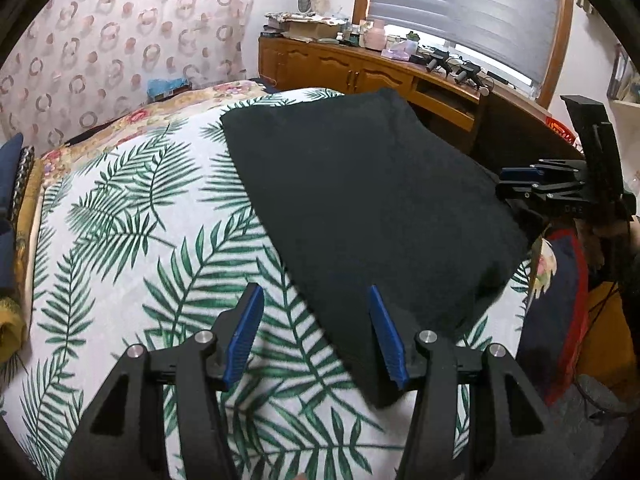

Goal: Fold small clothes

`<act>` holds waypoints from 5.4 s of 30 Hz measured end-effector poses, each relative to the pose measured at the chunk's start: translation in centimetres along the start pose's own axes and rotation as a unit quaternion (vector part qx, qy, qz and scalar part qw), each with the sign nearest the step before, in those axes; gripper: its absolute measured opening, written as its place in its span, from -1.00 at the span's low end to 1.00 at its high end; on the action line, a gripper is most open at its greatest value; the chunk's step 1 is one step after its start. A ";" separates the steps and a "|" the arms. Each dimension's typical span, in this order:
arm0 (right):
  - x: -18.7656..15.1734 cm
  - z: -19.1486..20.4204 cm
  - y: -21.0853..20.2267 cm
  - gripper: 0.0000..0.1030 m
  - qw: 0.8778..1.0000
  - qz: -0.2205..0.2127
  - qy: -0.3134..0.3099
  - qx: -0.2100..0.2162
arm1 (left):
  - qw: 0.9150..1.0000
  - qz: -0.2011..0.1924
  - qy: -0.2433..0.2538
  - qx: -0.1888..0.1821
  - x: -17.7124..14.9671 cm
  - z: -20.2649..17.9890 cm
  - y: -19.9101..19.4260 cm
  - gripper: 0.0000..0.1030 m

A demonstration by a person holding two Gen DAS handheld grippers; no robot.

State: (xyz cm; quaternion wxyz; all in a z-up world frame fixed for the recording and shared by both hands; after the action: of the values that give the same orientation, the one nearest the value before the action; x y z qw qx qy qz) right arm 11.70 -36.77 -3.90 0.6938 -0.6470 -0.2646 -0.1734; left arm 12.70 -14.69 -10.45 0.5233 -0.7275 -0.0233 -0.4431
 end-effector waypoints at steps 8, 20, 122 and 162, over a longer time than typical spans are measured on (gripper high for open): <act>0.5 1.5 0.0 -0.23 1.000 -0.021 -0.002 0.008 | 1.000 0.014 0.002 -0.005 -0.9 -0.7 0.1 0.04; 0.4 3.7 0.3 -0.22 0.999 -0.023 -0.025 0.014 | 0.999 0.027 0.006 -0.018 -1.5 -1.9 0.9 0.04; 25.0 -4.4 11.3 -0.47 0.994 -0.097 -0.052 0.002 | 0.999 -0.016 -0.046 -0.006 16.6 9.6 10.4 -0.19; 18.7 -8.6 8.9 0.33 0.997 -0.074 0.020 -0.023 | 0.998 0.010 -0.066 0.012 16.9 13.4 14.8 -0.18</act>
State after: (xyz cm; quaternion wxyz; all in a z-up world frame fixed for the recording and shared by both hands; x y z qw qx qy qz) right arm 33.09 -42.40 -0.24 0.6689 -0.6378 -0.2942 -0.2434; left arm 38.68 -18.13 -10.91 0.5336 -0.7493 -0.0560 -0.3882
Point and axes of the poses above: each gripper's, at about its wrist camera, not at the fingertips, and y roughly the way its jaws point, z to its left, x to its top, the point moved 6 cm from there along y, roughly the way its jaws point, and after that the axes turned 5 degrees about y, right-handed, at the moved point
